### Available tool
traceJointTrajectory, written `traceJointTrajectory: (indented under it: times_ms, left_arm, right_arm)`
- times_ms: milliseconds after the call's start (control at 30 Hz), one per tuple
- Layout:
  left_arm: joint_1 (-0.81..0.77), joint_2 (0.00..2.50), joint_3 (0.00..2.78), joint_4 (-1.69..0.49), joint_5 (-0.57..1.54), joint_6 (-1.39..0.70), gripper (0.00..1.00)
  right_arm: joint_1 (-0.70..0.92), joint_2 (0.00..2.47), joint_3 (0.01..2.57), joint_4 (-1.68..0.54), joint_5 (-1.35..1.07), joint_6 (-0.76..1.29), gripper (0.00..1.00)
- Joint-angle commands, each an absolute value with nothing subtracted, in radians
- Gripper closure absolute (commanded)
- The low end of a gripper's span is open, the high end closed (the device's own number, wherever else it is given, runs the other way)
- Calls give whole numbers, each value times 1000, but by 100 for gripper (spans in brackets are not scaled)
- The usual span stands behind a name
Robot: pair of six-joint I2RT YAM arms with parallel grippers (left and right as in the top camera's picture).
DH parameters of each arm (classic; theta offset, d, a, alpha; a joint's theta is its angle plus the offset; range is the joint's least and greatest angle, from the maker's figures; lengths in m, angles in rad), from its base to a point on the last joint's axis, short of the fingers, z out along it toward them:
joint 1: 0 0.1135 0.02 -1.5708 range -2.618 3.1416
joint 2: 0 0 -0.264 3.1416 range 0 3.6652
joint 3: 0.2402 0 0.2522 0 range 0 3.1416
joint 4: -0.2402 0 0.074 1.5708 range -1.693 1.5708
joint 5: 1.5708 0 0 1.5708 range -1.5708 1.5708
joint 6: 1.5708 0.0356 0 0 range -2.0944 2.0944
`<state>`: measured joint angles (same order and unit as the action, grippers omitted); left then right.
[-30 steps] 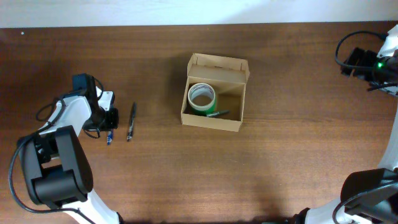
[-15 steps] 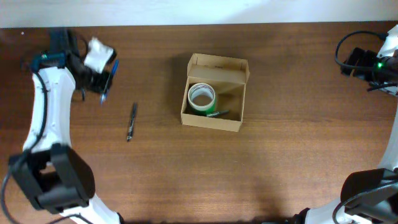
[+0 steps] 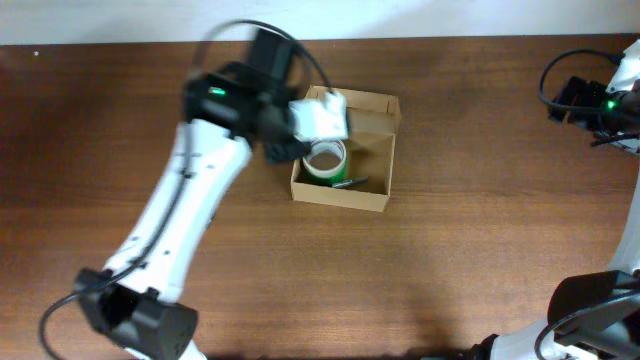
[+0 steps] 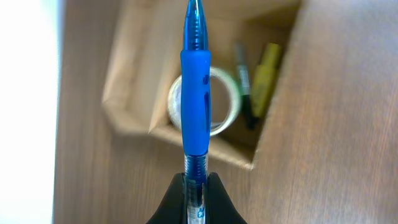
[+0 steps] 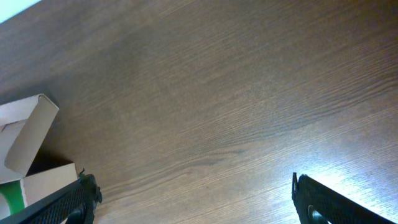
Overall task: Pack container
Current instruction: 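Carry the blue pen with the left gripper into the box, then release the blue pen in the box and withdraw the left gripper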
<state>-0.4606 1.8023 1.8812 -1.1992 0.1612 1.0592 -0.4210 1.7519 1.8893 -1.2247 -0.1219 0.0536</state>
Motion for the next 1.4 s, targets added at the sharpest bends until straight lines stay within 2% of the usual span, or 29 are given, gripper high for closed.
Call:
traceJointTrajectory:
  times_ms: [0,233,500,900,967,1100,1167,1200,1367]
  left_arm:
    - [-528,1870,1879,-1211,70,1155,99]
    - [-575,2022,1879,-1200,70,1209,98]
    - [-575,2177,1879,-1153,71,1156,98]
    - [-612,2209,1882,-1153,54,1108,98]
    - [-621,2206,1898,-1158,15,1063,89]
    - [-626,2199,1966,-1205,-13,1046,83]
    - [-626,2195,2012,-1218,-12,1025,61]
    - [-625,2193,2041,-1226,-12,1014,55]
    - [-620,2170,2166,-1290,-27,1010,53]
  right_arm:
    - [-420,1759,1888,-1222,-127,64,1]
    - [-420,1759,1888,-1222,-127,64,1]
    - [-420,1759,1888,-1222,-127,64,1]
    - [-420,1759,1888,-1222,-127,64,1]
    - [-420,1759,1888,-1222,-127,64,1]
    - [-420,1759,1888,-1222,-127,64,1]
    - [-420,1759,1888,-1222,-127,65,1]
    - [-420,1759,1888,-1222,-127,64,1]
    - [-420,1759,1888,-1222,-127,64,1]
